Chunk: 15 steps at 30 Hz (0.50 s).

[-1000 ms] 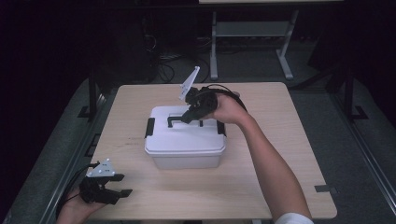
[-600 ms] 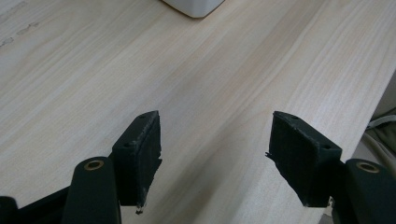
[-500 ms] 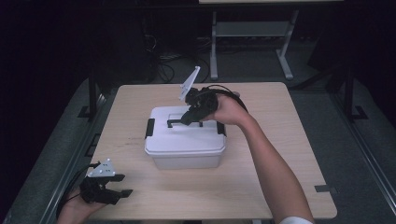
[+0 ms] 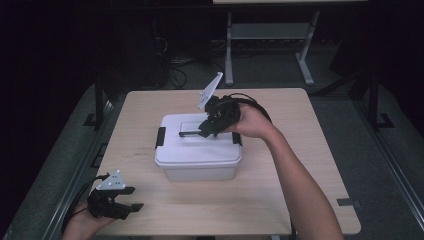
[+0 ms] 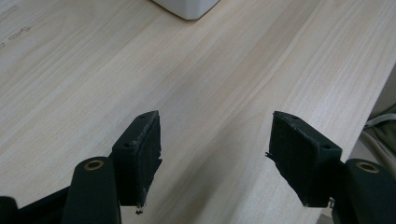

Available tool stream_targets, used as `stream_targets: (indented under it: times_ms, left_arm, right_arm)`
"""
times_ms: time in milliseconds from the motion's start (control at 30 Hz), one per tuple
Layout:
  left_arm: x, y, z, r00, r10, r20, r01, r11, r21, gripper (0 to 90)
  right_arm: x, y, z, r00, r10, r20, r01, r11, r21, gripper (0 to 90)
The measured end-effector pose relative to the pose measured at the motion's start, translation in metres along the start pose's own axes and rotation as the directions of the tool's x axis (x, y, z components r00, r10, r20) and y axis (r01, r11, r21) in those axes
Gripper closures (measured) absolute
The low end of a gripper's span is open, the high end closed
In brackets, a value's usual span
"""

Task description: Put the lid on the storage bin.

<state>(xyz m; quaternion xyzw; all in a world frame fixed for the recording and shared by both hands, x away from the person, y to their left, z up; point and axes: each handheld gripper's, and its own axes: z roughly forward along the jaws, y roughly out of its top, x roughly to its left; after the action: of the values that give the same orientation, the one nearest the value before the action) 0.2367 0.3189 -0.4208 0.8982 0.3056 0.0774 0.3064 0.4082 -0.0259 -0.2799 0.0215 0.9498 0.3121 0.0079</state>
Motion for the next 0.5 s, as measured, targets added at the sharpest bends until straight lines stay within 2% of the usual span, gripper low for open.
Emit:
stream_targets:
  times_ms: [500]
  left_arm:
    - [-0.001, 0.000, -0.001, 1.0000, 0.004, -0.007, -0.004, 1.0000, 0.002, 33.8]
  right_arm:
    - [0.011, -0.007, -0.022, 0.9989, 0.021, 0.043, -0.021, 1.000, 0.001, 69.2]
